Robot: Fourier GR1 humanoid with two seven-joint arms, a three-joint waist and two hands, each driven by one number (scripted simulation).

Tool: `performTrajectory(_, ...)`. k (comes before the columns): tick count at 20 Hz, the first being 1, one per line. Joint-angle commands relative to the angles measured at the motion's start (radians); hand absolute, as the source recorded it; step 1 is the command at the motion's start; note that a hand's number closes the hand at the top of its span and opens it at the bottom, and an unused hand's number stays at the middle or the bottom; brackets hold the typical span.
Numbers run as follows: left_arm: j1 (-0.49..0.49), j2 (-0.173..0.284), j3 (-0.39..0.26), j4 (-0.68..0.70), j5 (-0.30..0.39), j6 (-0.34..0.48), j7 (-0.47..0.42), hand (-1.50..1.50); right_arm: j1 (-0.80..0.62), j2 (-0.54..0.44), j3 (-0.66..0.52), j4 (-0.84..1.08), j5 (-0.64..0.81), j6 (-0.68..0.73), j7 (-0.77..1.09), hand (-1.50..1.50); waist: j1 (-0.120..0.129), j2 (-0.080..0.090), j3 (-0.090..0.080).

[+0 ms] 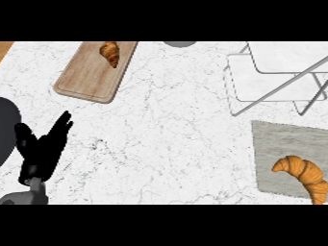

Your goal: Pick the tomato from the placemat and place it in the tiered shelf

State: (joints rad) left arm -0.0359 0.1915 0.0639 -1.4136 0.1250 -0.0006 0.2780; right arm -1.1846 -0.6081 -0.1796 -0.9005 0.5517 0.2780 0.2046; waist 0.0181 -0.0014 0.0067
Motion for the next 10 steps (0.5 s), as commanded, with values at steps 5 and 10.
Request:
performTrajectory(5,-0.006,-0.004,0.005,0.041,0.006,-0.015,0.036,0.00,-0.056,-0.040,0.058,0.085,0.078,0.017,-0.082,1.50,0.000,0.007,-0.007)
performTrajectory(10,-0.035,-0.048,-0.014,0.067,-0.026,0.032,0.023,0.00,-0.053,0.018,-0.127,0.122,-0.053,-0.109,0.020,-1.50,-0.008,0.008,-0.007)
